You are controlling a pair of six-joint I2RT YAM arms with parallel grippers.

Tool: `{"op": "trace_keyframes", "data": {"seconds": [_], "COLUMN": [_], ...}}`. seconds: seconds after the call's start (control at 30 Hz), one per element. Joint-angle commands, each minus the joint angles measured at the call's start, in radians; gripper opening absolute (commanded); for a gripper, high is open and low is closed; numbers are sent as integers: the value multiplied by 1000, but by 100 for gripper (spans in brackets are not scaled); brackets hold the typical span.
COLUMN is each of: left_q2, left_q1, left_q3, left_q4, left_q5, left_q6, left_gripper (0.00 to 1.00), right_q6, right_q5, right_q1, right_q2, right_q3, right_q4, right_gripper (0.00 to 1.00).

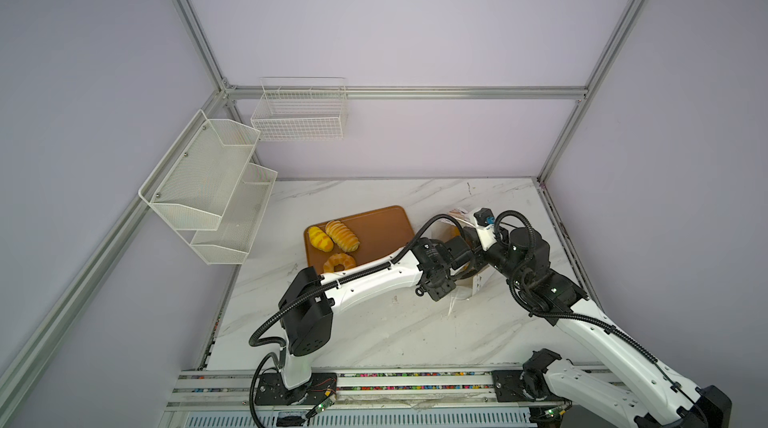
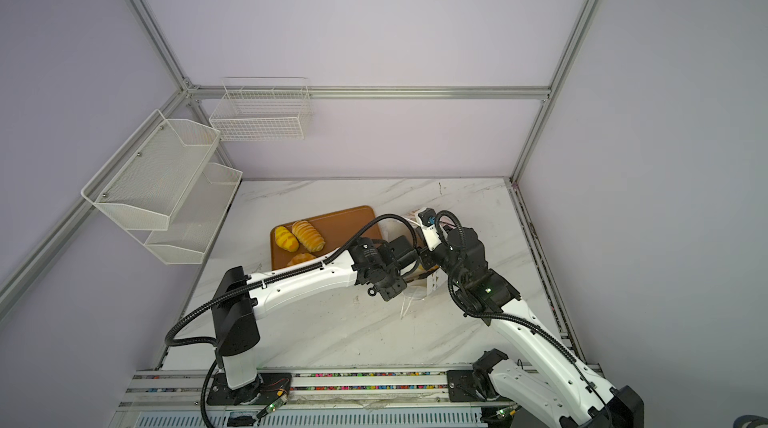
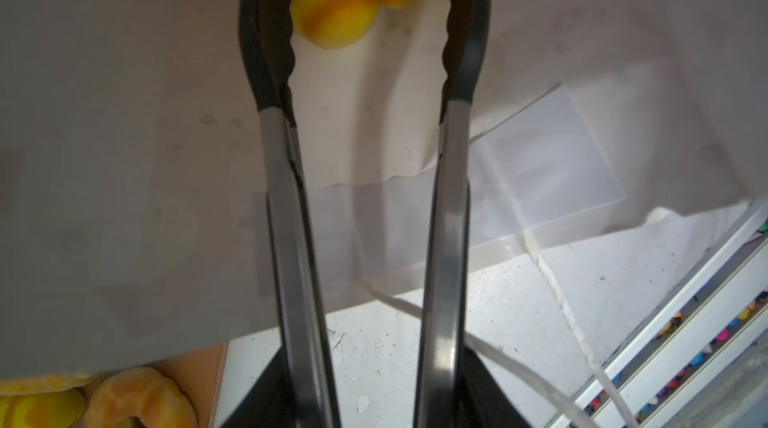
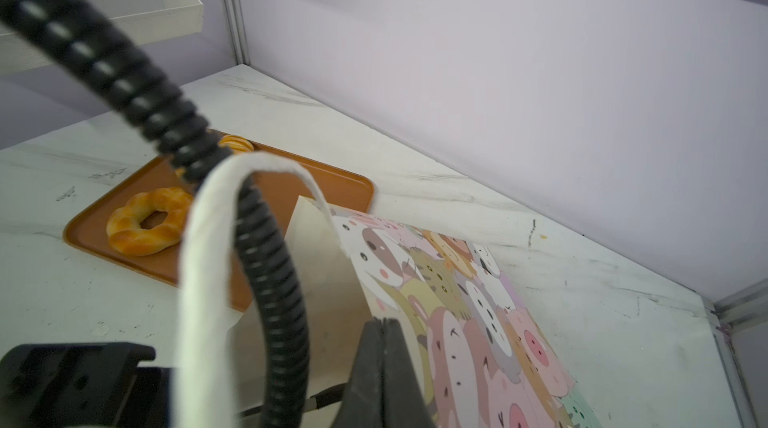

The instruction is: Take the fake bread out of the paper bag

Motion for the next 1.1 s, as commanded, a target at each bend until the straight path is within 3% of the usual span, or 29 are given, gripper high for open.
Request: {"op": "trace_keyframes", "data": {"seconds": [0.0,0.2,0.43,0.6,0.8,1.07], "left_q2": [67,91,48,-8,-90,-166], "left_q1": [-6,-6,-5,-5,-5,-5], "left_q3": [141,173,151,118,45,-33], "left_q4": [13,-22,-79,-105,-66,35], "left_q5": [-18,-49,-89,-106,-90,-24], "left_q6": [-38,-46,-52,-62,-50,-53], "left_gripper": [47,43,16,8,9,27], "right_q6": [19,22,14,2,3,19], "right_q5": [-80,-81,-39,-21,-36,-35], "right_q1": [32,32,32,32,33,32], "right_q2": [8,10,-23,-32,-45,-85], "right_q3": [-4,-14,-36,-40,-38,-49], "right_q4": [73,83,80,76,77,74], "right_gripper": [0,0,0,0,0,0]}}
